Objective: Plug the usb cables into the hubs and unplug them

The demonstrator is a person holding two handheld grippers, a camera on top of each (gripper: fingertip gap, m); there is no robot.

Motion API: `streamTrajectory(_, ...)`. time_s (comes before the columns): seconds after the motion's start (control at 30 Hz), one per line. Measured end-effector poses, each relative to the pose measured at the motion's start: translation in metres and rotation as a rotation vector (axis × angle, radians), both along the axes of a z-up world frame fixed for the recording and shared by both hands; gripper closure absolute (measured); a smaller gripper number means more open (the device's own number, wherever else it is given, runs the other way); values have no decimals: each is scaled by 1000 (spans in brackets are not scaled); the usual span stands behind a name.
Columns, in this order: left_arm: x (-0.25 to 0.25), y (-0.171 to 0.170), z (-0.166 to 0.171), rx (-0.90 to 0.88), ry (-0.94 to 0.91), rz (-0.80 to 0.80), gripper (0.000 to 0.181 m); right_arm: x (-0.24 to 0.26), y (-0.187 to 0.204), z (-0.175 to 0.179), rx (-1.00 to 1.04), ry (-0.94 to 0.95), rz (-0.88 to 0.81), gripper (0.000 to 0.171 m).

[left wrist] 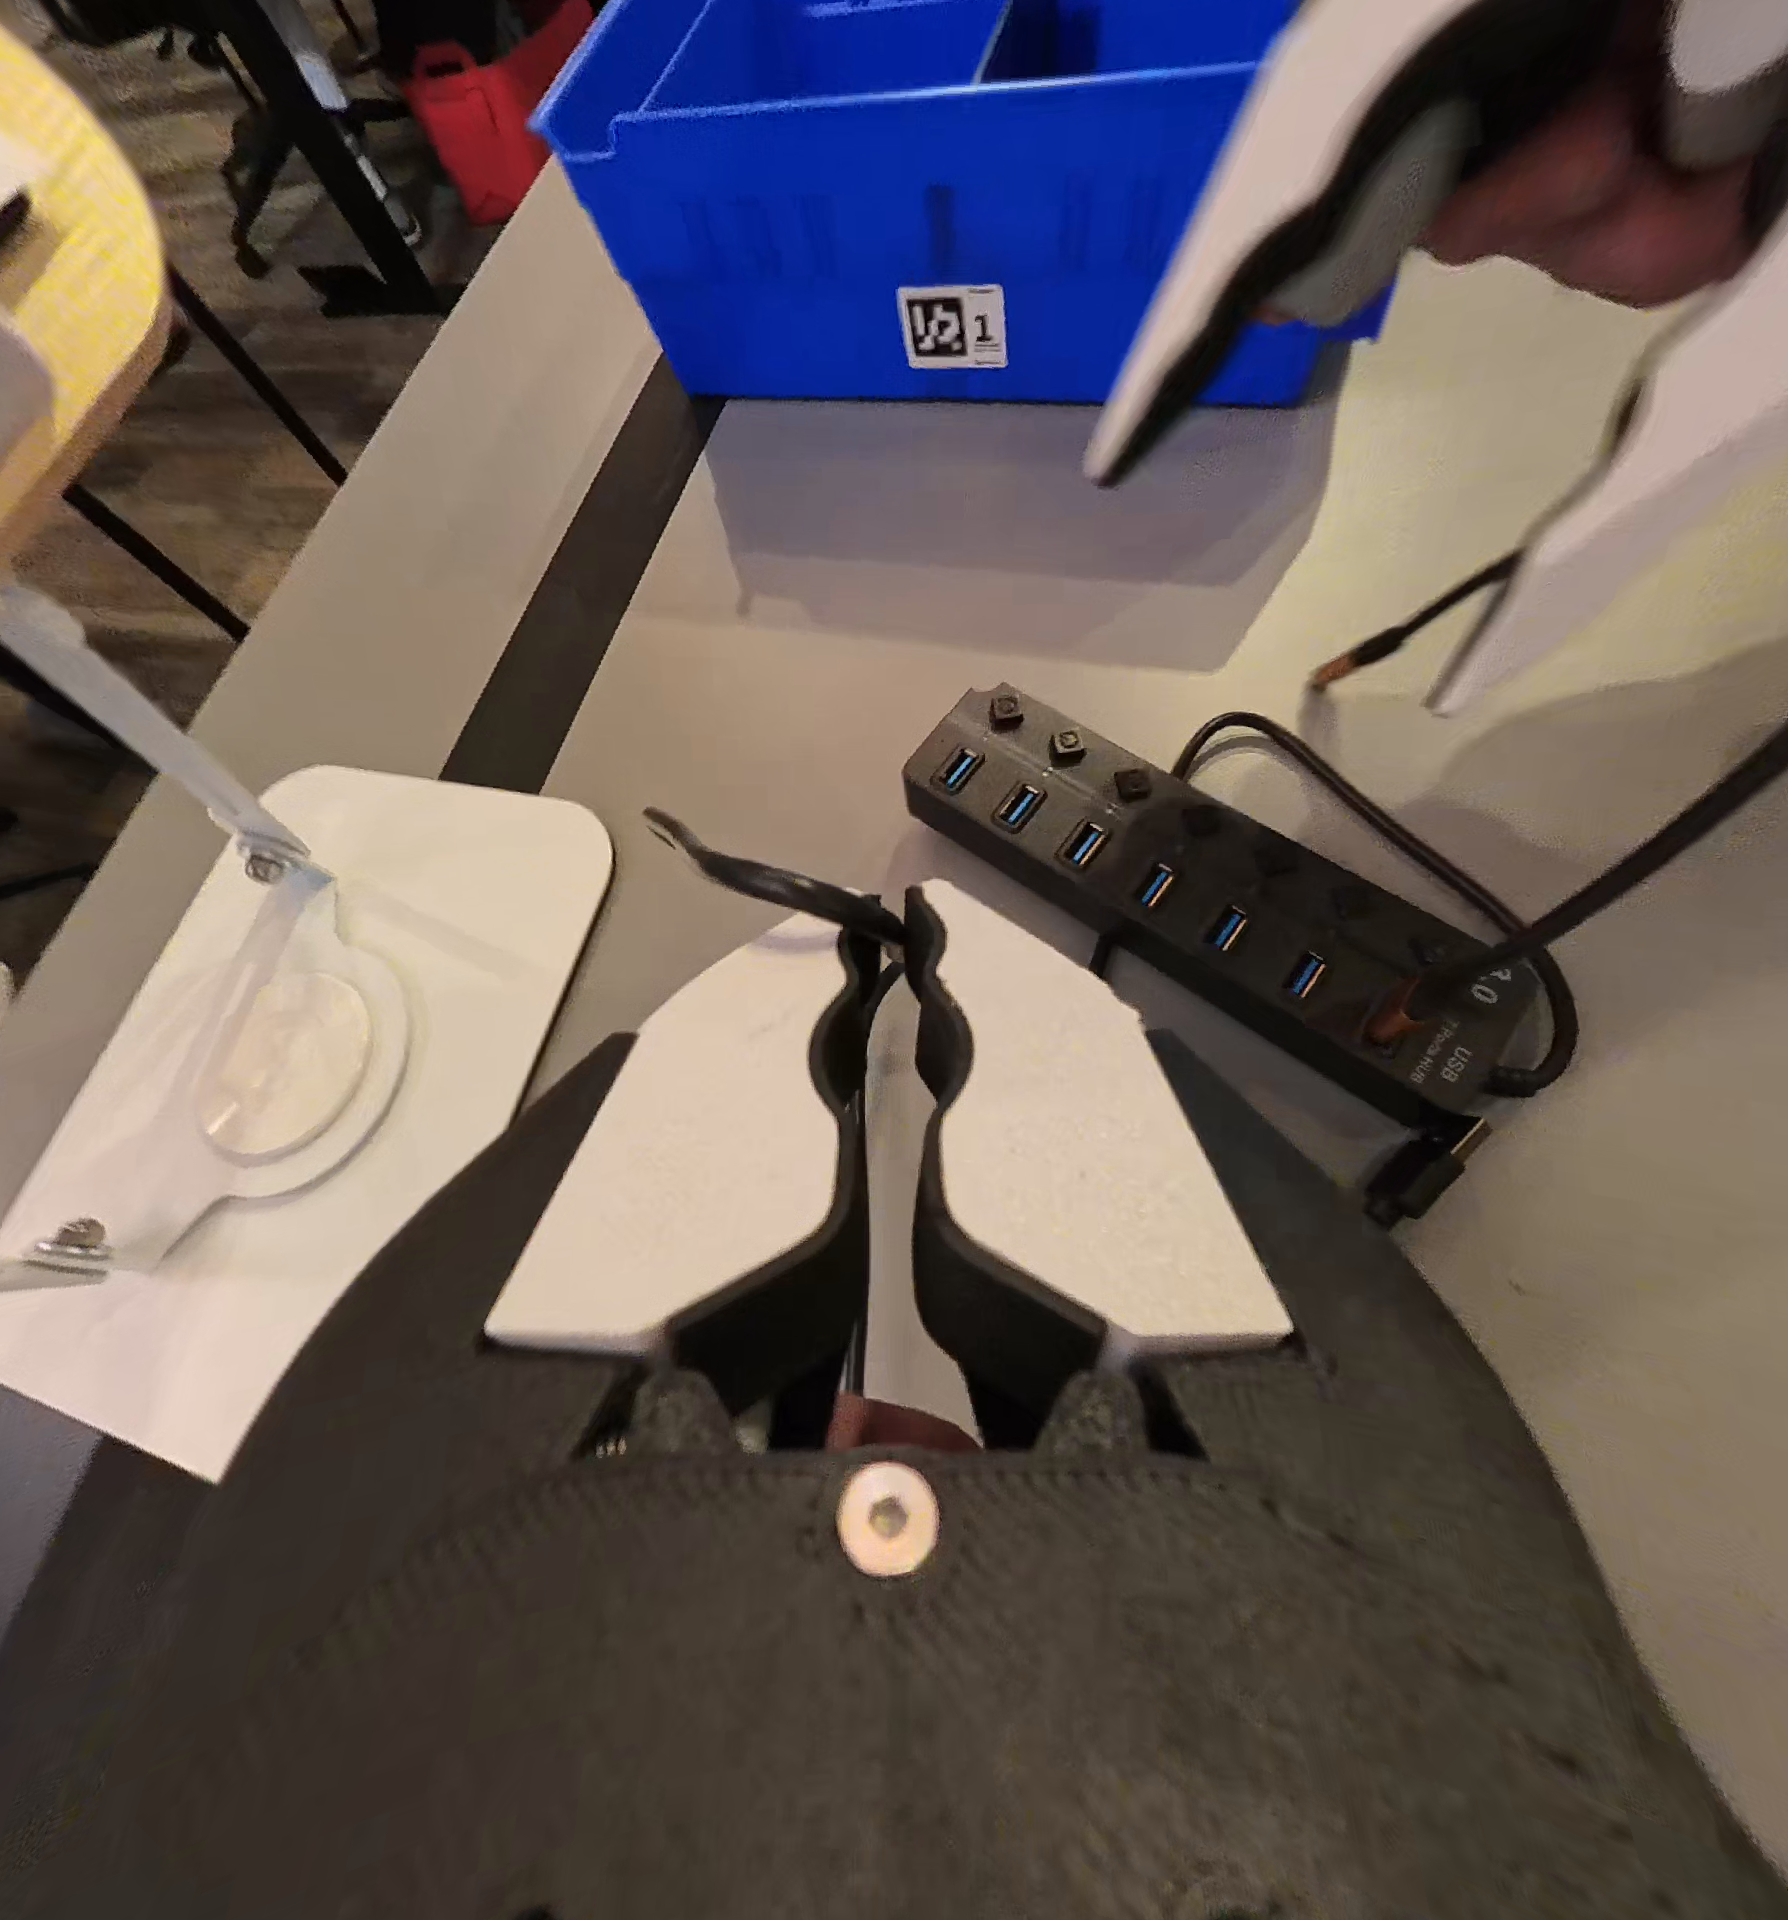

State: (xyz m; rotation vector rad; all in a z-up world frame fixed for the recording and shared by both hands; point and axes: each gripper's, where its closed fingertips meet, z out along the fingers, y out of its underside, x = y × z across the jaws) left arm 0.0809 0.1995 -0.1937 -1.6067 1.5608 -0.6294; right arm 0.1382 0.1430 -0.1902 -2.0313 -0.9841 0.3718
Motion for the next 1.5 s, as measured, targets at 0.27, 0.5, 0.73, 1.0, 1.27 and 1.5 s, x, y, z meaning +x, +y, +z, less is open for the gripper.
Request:
streamTrajectory(0.27,2,-21,11,94,23,-77,177,-21,40,24,155,-110,167,76)
streamTrajectory(0.5,7,-25,26,99,-43,-100,177,-50,62,0,331,-334,317,88)
streamTrajectory(0.73,5,-34,34,171,-34,-145,176,-71,73,0,429,-276,395,129)
streamTrajectory(1.0,-14,-16,73,277,-106,-29,152,-61,84,22,461,-184,299,171)
streamTrajectory(1.27,-71,3,8,-123,142,22,130,-29,86,46,511,-22,132,171)
streamTrajectory(1.5,-28,9,-13,-333,-93,34,173,-17,80,48,513,14,83,171)
